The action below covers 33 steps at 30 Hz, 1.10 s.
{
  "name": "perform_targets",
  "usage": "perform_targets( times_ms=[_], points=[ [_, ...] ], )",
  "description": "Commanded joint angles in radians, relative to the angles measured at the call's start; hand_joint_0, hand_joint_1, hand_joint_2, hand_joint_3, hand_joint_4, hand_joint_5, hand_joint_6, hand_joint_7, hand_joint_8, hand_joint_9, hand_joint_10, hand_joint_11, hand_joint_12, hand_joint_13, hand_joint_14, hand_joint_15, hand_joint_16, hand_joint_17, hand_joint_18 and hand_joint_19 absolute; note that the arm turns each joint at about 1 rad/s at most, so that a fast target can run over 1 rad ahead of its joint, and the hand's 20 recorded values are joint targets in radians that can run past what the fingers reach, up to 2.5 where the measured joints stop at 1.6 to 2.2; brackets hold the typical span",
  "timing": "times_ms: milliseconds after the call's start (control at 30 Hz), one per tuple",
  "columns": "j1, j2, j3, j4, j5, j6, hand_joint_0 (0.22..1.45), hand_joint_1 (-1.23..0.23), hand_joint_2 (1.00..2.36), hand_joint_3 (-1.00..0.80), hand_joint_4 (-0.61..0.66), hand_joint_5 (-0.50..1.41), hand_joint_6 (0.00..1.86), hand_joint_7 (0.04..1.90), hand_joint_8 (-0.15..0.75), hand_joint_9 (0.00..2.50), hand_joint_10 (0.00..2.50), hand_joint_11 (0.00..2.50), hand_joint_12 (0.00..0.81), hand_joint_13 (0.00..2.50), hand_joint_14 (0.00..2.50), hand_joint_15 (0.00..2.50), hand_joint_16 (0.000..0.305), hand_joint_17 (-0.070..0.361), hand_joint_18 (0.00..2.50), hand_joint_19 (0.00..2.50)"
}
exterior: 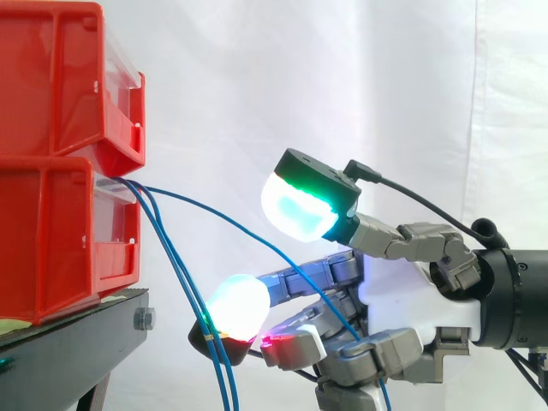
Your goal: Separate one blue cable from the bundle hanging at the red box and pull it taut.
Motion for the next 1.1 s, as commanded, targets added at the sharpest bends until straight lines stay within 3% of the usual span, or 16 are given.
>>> perform_targets(
  times_ms=[0, 100, 167, 200, 367, 567, 833, 967, 1067],
  points=[
    [-0.002, 0.006, 0.000, -0.001, -0.009, 0.008, 0.52, -0.51, 1.00, -0.50, 0.26, -0.19, 0.50, 1.13, 0.369, 0.87, 0.21, 1.39, 0.405, 1.03, 1.07, 1.35, 0.054, 0.121, 1.17, 1.14],
    [-0.002, 0.026, 0.000, -0.010, -0.022, 0.005, 0.52, -0.51, 1.00, -0.50, 0.26, -0.19, 0.50, 1.13, 0.365, 0.85, 0.39, 1.38, 0.406, 1.02, 1.16, 1.35, 0.054, 0.121, 1.18, 1.15],
    [-0.003, 0.041, 0.000, -0.039, -0.029, 0.004, 0.52, -0.52, 1.00, -0.50, 0.27, -0.18, 0.50, 1.14, 0.366, 0.84, 0.55, 1.37, 0.403, 1.01, 1.20, 1.35, 0.054, 0.121, 1.18, 1.15],
    [-0.003, 0.058, 0.000, -0.102, -0.035, -0.005, 0.52, -0.52, 1.00, -0.50, 0.27, -0.18, 0.50, 1.14, 0.362, 0.84, 0.65, 1.36, 0.402, 1.00, 1.21, 1.35, 0.054, 0.121, 1.18, 1.15],
    [-0.002, 0.083, 0.000, -0.137, -0.035, -0.016, 0.56, -0.52, 1.00, -0.48, 0.25, -0.17, 0.50, 1.14, 0.350, 0.81, 1.09, 1.37, 0.389, 0.99, 1.20, 1.36, 0.051, 0.115, 1.16, 1.17],
    [-0.002, 0.087, 0.000, -0.146, -0.029, -0.028, 0.63, -0.49, 1.01, -0.38, 0.24, -0.15, 0.50, 1.15, 0.333, 0.82, 1.14, 1.38, 0.382, 0.99, 1.20, 1.38, 0.049, 0.111, 1.15, 1.17],
    [-0.003, 0.086, 0.000, -0.145, -0.022, -0.025, 0.64, -0.45, 1.01, -0.40, 0.25, -0.14, 0.50, 1.16, 0.339, 0.84, 1.14, 1.37, 0.377, 1.00, 1.21, 1.38, 0.049, 0.109, 1.16, 1.17],
    [-0.003, 0.086, 0.000, -0.139, 0.013, 0.008, 0.66, -0.42, 1.01, -0.37, 0.25, -0.14, 0.50, 1.17, 0.331, 0.86, 1.17, 1.36, 0.377, 1.03, 1.19, 1.37, 0.047, 0.106, 1.19, 1.18],
    [-0.003, 0.086, -0.002, -0.133, 0.063, 0.079, 0.67, -0.42, 1.01, -0.34, 0.25, -0.14, 0.50, 1.17, 0.333, 0.86, 1.17, 1.35, 0.374, 1.04, 1.18, 1.38, 0.047, 0.107, 1.20, 1.18]
  ],
)
